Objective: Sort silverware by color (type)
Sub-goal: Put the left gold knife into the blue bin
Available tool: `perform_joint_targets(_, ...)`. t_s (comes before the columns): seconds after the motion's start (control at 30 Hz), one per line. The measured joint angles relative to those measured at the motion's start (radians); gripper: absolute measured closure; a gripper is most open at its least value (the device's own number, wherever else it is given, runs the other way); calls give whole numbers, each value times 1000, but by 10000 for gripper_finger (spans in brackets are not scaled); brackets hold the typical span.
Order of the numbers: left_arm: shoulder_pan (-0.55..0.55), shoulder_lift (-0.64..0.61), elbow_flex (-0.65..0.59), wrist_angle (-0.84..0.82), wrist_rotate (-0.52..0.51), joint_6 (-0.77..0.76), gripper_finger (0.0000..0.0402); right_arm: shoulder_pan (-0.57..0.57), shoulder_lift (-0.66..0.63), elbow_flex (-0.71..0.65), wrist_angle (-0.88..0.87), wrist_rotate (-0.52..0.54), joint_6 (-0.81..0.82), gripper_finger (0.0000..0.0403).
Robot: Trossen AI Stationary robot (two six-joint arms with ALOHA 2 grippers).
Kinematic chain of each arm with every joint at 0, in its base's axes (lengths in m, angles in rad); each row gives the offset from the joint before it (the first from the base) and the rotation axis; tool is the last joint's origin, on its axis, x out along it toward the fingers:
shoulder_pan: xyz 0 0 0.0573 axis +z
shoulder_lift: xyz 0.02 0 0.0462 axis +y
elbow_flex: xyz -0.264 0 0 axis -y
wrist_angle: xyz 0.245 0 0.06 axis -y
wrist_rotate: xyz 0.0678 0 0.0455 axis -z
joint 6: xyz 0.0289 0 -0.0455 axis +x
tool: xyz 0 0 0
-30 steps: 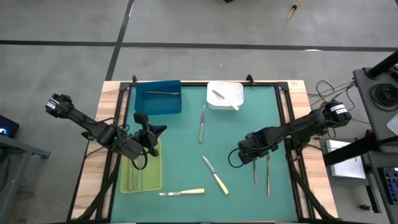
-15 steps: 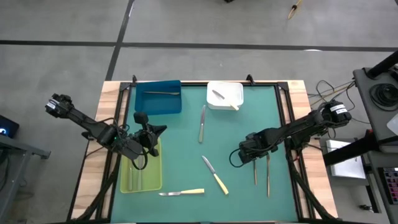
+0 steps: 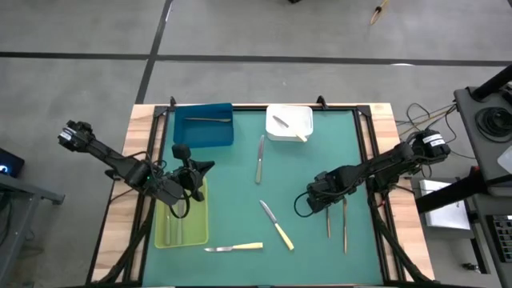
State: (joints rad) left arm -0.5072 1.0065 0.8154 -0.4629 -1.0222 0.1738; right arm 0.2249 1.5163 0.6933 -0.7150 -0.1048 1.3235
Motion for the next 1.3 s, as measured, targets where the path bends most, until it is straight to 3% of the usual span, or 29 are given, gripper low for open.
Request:
perform_joint_targets(0.23,0,0,0,2,0,0,402,0,32,0,14,0,31,386)
perform_joint_targets(0.67,0,0,0,8,0,0,402,6,-61,14,11,51,-2,393)
perform_joint_targets(0.9,0,0,0,13,0,0,402,3,-222,13,75,242,-50,394)
perform_joint_targets(1.1,0,0,0,20,0,0,402,3,-319,11,264,366,-257,394)
perform_joint_targets(1.3,1,0,0,42,0,0,402,1,-326,9,608,448,-621,394)
